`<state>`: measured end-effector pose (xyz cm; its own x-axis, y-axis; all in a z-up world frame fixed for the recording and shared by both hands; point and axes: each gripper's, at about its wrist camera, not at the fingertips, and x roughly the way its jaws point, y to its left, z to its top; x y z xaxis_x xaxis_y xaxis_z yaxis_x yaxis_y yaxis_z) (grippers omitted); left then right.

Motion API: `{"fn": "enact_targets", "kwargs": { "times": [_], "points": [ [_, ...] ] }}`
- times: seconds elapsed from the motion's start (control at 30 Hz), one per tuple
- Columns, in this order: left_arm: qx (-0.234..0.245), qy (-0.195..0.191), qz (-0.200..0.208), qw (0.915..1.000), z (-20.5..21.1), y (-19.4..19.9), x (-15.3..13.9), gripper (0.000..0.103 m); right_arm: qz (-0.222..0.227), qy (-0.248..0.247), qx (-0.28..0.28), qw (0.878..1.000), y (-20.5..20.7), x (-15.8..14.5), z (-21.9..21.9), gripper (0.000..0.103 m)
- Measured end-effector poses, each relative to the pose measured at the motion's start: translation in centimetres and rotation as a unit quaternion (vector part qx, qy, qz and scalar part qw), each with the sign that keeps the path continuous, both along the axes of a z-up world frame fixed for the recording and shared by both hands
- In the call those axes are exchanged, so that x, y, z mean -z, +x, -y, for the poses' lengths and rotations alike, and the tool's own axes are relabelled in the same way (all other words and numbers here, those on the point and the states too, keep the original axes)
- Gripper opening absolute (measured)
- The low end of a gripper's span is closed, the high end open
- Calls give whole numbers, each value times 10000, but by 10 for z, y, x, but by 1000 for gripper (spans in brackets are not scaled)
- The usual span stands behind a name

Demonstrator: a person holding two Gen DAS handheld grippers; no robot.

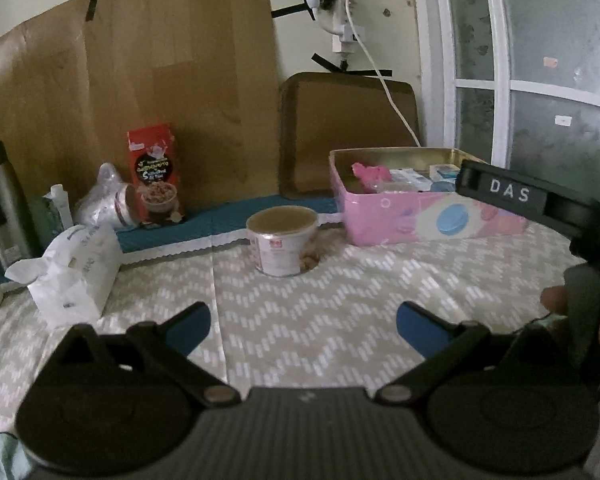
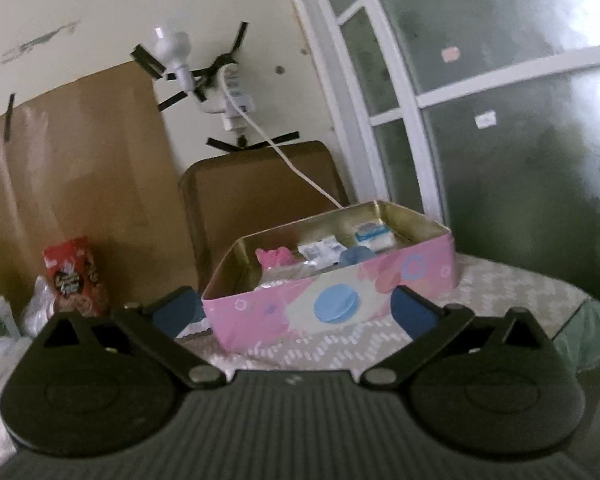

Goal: Organize soft objects

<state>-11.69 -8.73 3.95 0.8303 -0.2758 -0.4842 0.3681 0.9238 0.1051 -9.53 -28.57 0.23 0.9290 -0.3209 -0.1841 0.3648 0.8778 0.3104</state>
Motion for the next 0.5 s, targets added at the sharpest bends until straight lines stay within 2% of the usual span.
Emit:
{"fn": "enact_targets", "kwargs": {
  "times": [0.1,0.23,0.4,0.5],
  "points": [
    [-55,-25,-22,10000,0,0,-2,103,-156,169,-161,9996,0,-1,7,103],
    [-71,12,-3,10000,4,5,-4,103,-334,-38,-338,9989,-3,-2,10,103],
    [-144,27,-560,9983,7,21,-2,103,-593,198,-618,9961,-1,-2,20,103],
    [-259,39,-626,9977,9,23,-1,103,-616,295,-702,9952,-1,-3,23,103]
  ]
}}
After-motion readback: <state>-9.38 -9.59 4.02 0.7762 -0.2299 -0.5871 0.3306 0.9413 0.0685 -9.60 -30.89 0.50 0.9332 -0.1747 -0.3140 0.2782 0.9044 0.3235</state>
